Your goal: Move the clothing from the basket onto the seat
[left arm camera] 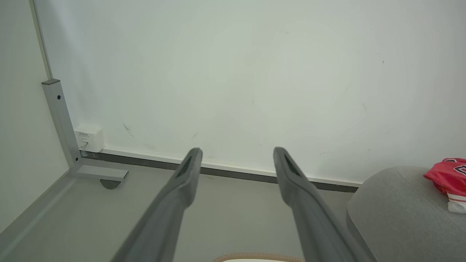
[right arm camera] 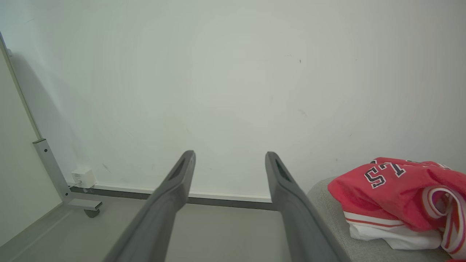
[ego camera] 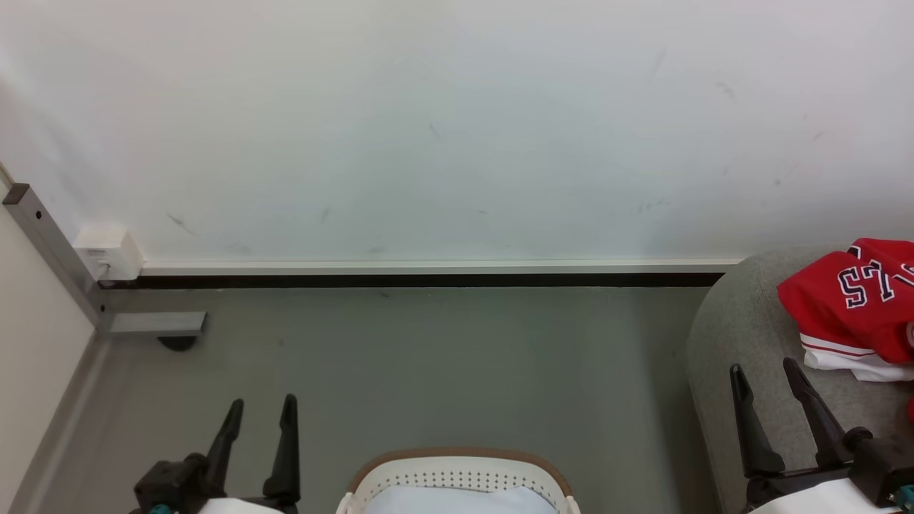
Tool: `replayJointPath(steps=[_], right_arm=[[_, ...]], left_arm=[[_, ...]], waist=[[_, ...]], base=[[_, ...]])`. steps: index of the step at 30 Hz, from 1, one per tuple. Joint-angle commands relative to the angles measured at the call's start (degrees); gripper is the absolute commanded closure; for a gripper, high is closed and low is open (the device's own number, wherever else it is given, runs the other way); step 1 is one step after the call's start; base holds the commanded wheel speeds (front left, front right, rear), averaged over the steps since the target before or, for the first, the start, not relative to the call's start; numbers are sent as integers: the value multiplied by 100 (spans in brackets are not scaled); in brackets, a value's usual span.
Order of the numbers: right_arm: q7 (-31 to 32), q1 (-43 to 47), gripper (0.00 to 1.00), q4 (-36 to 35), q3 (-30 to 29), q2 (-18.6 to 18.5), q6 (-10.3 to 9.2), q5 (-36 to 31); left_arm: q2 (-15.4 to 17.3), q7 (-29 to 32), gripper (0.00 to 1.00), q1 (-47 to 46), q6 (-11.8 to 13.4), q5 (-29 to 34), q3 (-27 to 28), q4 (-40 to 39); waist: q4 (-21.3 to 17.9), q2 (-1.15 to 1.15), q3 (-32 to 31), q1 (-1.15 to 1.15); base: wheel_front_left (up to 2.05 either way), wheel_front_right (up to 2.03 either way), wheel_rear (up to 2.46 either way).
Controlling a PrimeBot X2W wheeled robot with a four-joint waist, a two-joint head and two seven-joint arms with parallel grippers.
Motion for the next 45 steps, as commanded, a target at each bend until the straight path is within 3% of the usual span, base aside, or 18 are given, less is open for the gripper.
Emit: replayJointPath(steps=[1,4,5,10,45], right_arm=[[-18,-54,0,32,12,-9,-13,10],[-18,-59,0,51,41,-9,-13,14],[0,-1,100,38,53,-1,0,1],[25,137,100,217,87,33,1,8],[912,18,100,148,-491,257,-3,3042]], left_arm=[[8,-2,0,-8,-22,22,30,22],[4,-2,0,-8,-44,44,41,30],[-8,0,100,0,-36,19,20,27],[-43,11,100,111,-40,13,2,225],[-23,910,100,-86,-103,-3309,310,78]], waist=[[-6,0,-1,0],[-17,0,-4,0],[-19,0,-4,0],[-21,0,-4,0],[8,0,52,0]], base=[[0,0,0],[0,0,0],[0,0,0],[0,0,0],[0,0,0]])
